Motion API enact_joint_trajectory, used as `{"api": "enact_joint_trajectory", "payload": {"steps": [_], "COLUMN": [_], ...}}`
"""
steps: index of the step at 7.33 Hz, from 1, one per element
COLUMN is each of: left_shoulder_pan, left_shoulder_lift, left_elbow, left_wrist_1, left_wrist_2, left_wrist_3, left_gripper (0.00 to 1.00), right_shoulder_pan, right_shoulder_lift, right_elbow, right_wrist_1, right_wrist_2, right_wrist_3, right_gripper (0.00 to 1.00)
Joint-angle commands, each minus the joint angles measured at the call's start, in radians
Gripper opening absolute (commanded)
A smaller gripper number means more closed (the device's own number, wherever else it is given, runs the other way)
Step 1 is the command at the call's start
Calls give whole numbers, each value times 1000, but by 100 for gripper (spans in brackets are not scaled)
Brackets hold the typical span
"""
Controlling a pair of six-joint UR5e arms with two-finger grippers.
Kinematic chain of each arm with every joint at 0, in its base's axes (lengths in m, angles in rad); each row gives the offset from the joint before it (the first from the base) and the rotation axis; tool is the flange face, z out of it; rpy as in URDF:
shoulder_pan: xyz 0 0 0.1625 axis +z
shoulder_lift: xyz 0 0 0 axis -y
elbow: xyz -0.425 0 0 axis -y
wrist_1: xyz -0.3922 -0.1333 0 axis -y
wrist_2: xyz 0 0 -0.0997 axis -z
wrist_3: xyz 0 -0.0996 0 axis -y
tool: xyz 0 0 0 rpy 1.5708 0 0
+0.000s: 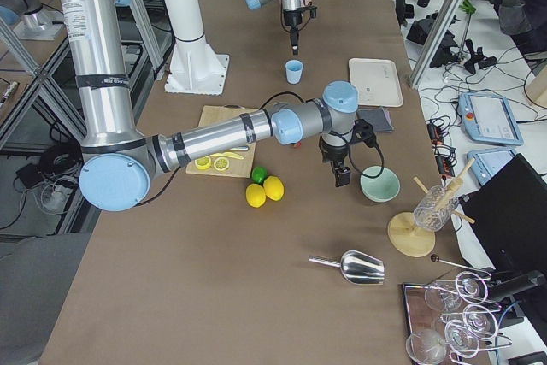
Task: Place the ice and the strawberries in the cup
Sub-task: 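Lower the right gripper onto the red strawberry while the left gripper withdraws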
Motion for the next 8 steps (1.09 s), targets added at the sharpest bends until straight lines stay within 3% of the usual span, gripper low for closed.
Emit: {"api": "enact_joint_trajectory", "payload": {"steps": [1, 3, 4, 6, 8], "left_shoulder_pan": [-39, -157, -218, -318, -399], "left_shoulder_lift": [3, 76, 146, 245, 308], "left_elbow": [-18, -106, -155, -196, -206], "left_wrist_1": [60, 147, 147, 147, 146], "left_wrist_2": [-4, -106, -168, -251, -315], "left_wrist_3": [6, 94, 143, 261, 358], "left_gripper": [94, 96, 96, 97, 97], "right_shoulder_pan": [-31, -138, -169, -272, -394], "right_shoulder_lift": [0, 9, 0, -3, 4], "right_elbow": [33, 75, 70, 75, 72], "right_wrist_1": [8, 27, 108, 202, 295], "right_wrist_2": [-26, -34, -45, -74, -125], "right_wrist_3": [82, 92, 121, 243, 492], "right_gripper": [100, 100, 100, 100, 100]}}
